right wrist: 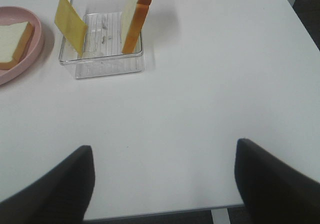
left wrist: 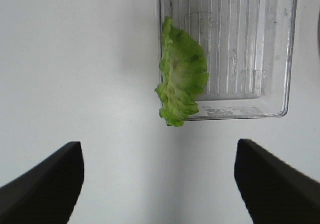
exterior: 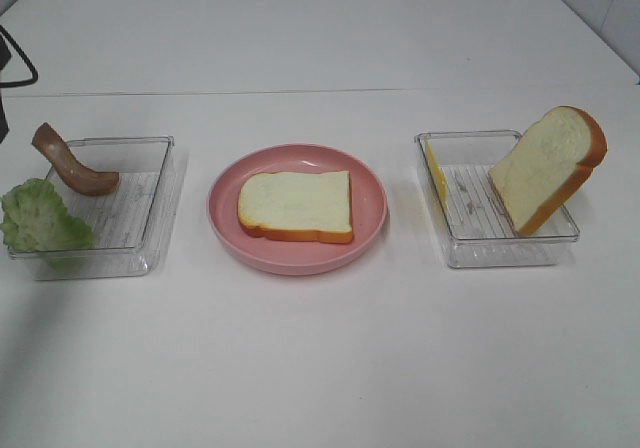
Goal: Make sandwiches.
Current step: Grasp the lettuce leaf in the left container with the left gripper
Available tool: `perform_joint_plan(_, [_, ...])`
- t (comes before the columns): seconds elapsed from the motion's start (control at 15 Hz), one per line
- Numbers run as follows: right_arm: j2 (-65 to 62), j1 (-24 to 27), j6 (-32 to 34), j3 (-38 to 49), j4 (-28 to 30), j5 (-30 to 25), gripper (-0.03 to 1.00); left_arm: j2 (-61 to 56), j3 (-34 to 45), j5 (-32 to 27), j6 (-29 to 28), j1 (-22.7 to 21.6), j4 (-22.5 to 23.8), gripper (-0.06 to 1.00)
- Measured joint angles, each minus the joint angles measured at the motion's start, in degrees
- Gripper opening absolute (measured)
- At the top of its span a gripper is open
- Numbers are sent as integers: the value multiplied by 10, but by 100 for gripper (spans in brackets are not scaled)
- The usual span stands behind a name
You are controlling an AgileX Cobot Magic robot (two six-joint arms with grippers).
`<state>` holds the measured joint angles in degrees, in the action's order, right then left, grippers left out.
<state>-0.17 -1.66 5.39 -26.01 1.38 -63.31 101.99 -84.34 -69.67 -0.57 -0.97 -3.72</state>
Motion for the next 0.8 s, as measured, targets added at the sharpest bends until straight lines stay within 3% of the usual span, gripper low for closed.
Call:
perform_joint_plan(0.47, [0,0,0,0,0,0,76,143,0,30,-4,33,7,75])
perform_joint_plan(0.8, [0,0,0,0,0,0,76,159,0,40,-14,35,15,69])
